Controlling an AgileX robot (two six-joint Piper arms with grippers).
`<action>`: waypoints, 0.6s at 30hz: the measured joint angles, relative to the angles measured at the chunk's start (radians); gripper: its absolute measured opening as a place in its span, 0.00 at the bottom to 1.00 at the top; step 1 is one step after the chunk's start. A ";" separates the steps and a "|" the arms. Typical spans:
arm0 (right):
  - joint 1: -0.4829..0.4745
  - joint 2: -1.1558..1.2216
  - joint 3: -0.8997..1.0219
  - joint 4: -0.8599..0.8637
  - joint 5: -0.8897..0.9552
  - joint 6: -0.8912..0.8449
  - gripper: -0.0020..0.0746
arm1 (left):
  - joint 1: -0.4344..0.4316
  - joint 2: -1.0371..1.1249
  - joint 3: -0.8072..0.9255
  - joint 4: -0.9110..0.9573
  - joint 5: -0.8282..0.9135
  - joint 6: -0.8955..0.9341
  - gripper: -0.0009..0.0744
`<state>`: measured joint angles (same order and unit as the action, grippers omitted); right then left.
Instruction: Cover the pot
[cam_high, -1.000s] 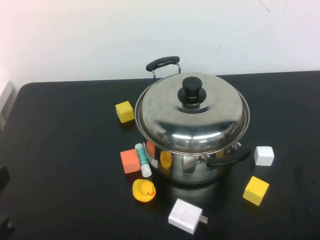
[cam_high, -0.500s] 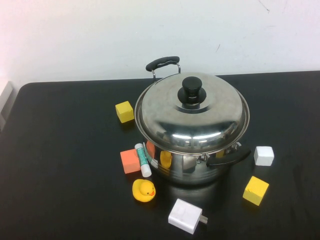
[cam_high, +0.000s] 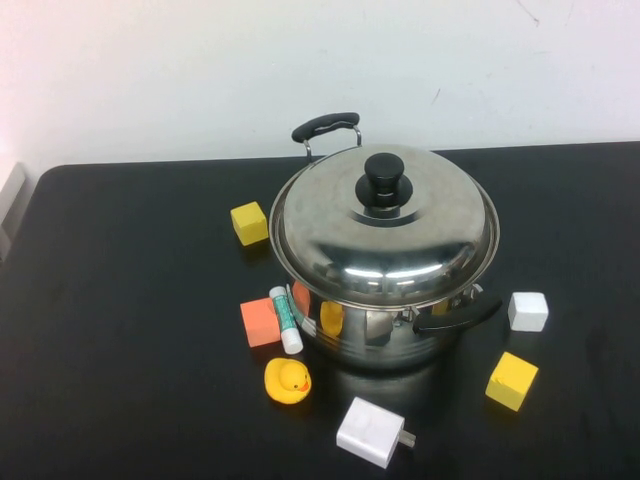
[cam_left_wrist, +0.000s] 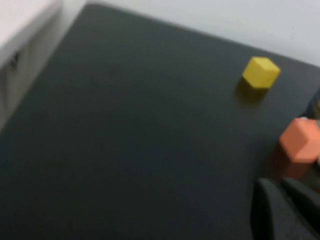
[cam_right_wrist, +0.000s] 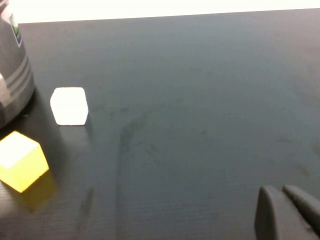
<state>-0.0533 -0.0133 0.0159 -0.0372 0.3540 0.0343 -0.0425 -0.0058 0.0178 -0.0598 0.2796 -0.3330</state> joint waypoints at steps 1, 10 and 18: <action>0.000 0.000 0.000 0.000 0.000 0.000 0.02 | 0.000 -0.003 0.000 -0.004 0.008 -0.014 0.01; 0.000 0.000 0.000 0.000 0.000 0.000 0.02 | 0.000 -0.004 0.000 -0.014 0.030 -0.045 0.01; 0.000 0.000 0.000 0.000 0.000 0.000 0.02 | 0.000 -0.004 0.000 -0.014 0.030 -0.048 0.01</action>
<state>-0.0533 -0.0133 0.0159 -0.0372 0.3540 0.0343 -0.0425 -0.0102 0.0178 -0.0740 0.3100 -0.3810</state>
